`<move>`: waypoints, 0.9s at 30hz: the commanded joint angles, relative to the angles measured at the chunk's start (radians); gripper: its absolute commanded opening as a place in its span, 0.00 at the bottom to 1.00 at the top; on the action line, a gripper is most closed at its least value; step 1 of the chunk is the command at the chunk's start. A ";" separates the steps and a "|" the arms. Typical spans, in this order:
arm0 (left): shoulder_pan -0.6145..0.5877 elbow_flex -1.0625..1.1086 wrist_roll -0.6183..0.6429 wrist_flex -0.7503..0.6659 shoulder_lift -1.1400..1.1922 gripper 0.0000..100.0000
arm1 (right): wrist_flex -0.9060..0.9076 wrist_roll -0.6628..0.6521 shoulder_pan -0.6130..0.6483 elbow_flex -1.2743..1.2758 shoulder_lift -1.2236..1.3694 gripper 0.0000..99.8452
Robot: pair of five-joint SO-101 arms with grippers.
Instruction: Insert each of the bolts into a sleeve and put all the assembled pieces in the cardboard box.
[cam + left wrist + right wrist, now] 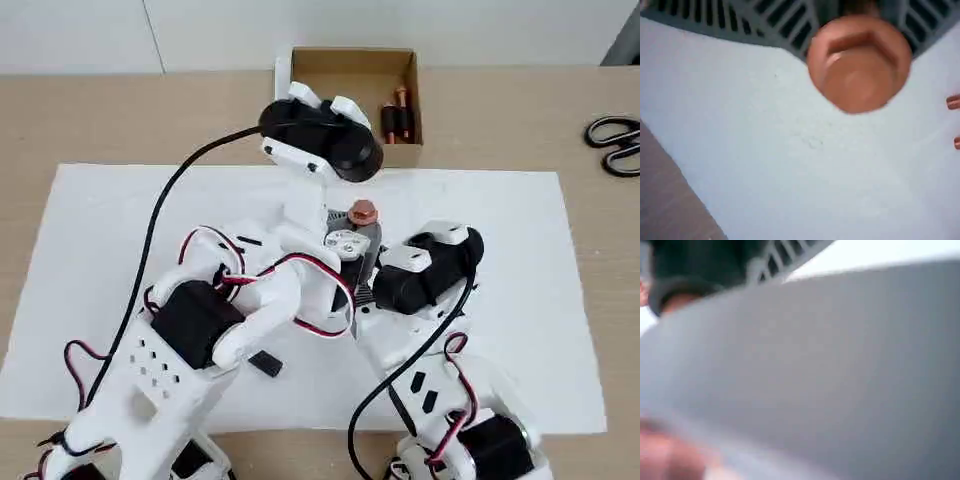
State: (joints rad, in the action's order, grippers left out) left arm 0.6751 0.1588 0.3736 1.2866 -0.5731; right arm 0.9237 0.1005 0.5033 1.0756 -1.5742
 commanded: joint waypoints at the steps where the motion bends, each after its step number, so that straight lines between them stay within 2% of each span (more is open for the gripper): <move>1: 0.003 -0.051 -0.002 0.037 -0.029 0.01 | -0.030 0.008 -0.007 -0.005 -0.012 0.00; 13: 0.000 -0.051 0.002 0.091 -0.028 0.02 | -0.030 0.008 -0.007 -0.005 -0.013 0.00; 20: 0.003 -0.056 0.006 0.141 -0.028 0.22 | -0.030 0.008 -0.007 -0.005 -0.013 0.00; 27: -0.002 -0.099 0.006 0.146 -0.029 0.28 | -0.030 0.008 -0.007 -0.005 -0.013 0.00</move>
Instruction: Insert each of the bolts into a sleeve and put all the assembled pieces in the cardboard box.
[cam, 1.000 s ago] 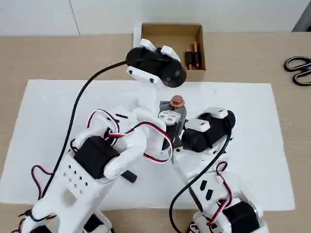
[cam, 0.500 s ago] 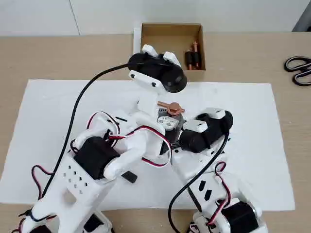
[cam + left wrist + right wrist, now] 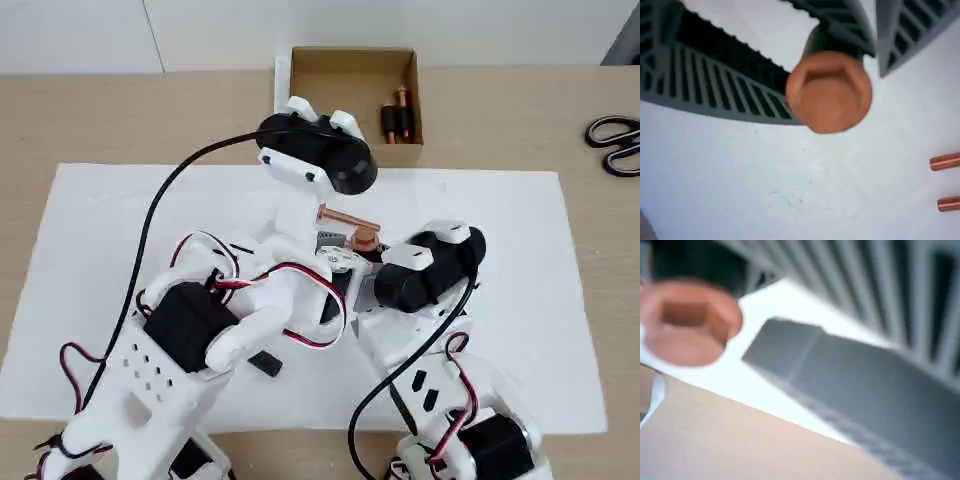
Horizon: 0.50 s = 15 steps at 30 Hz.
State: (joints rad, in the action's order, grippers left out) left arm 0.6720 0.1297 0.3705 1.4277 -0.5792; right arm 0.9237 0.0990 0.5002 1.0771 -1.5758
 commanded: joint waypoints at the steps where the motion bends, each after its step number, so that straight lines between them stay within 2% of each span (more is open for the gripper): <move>1: -0.008 -0.091 0.008 0.005 -0.023 0.28 | -0.030 0.009 -0.004 -0.006 -0.012 0.00; 9: -0.213 -0.171 0.009 0.005 -0.138 0.28 | -0.030 0.008 -0.054 -0.005 -0.002 0.00; 15: -0.440 -0.171 0.009 0.002 -0.302 0.28 | -0.114 0.005 -0.205 0.063 -0.012 0.00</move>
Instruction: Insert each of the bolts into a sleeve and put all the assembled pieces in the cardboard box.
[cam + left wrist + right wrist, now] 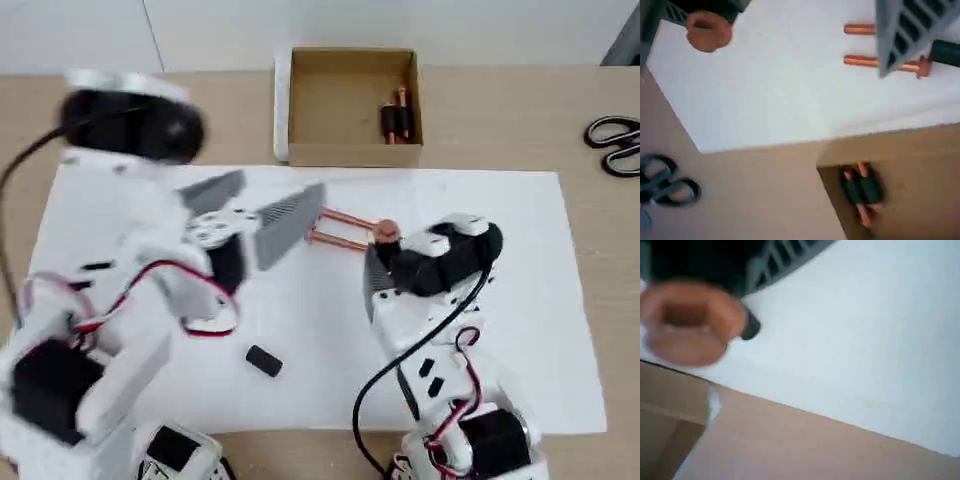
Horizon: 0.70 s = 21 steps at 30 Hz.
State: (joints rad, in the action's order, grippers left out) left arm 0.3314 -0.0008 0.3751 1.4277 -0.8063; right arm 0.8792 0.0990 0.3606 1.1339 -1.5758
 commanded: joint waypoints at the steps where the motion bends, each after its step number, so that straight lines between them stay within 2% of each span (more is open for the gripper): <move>1: -0.144 -0.041 0.005 -0.002 -0.107 0.28 | -0.087 0.005 -0.093 0.008 -0.012 0.00; 7: -0.402 -0.004 0.002 0.026 -0.313 0.28 | -0.252 -0.009 -0.242 -0.061 0.008 0.00; 11: -0.503 0.137 0.002 0.052 -0.414 0.28 | -0.286 -0.086 -0.328 -0.207 0.113 0.00; 17: -0.677 0.351 0.002 0.077 -0.557 0.28 | -0.288 -0.086 -0.334 -0.546 0.437 0.00; 21: -0.707 0.455 -0.063 0.025 -0.661 0.28 | -0.294 -0.084 -0.321 -0.733 0.691 0.00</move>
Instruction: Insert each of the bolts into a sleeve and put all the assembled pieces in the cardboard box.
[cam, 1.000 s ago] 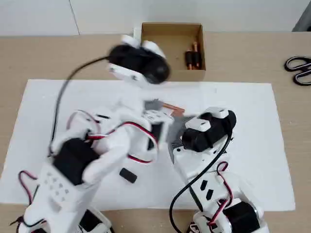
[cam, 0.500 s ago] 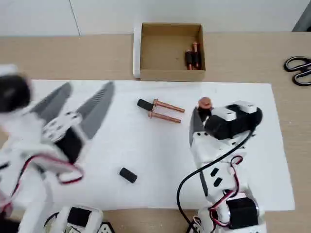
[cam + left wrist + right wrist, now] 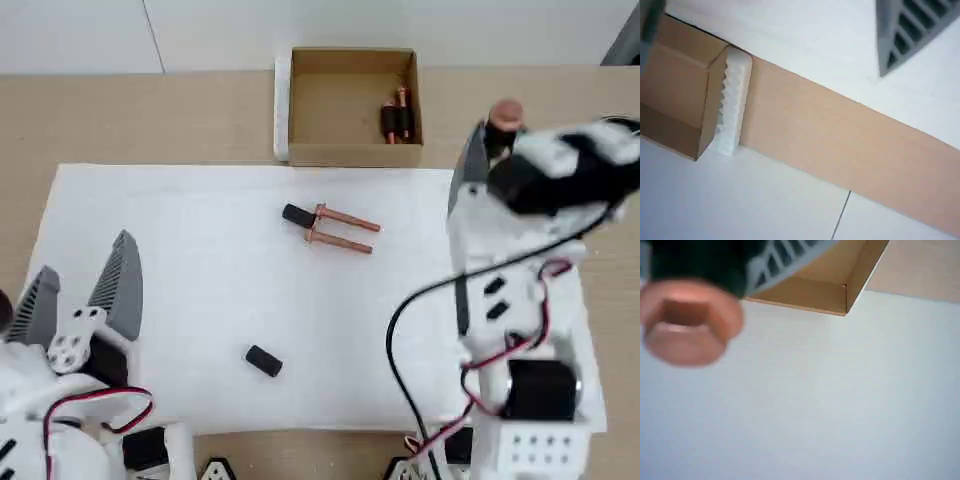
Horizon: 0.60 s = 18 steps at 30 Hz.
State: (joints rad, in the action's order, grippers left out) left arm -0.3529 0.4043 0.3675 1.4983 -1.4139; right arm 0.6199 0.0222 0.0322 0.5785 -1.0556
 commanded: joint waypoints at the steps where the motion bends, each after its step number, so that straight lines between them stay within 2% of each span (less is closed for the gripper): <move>1: -0.020 0.068 -0.091 -0.057 -0.077 0.28 | -0.035 -0.008 0.022 -0.222 0.236 0.00; 5: -0.023 0.137 -0.167 -0.087 -0.152 0.28 | -0.071 -0.008 0.081 -0.413 0.486 0.00; 14: -0.023 0.216 -0.167 -0.121 -0.253 0.28 | -0.421 -0.012 0.150 -0.655 1.052 0.00; 18: -0.023 0.232 -0.167 -0.118 -0.290 0.28 | -0.455 -0.011 0.148 -0.806 1.293 0.00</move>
State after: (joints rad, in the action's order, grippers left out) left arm -0.3713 0.6314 0.2048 1.4032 -1.6916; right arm 0.2179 0.0192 0.1749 -0.0706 0.1135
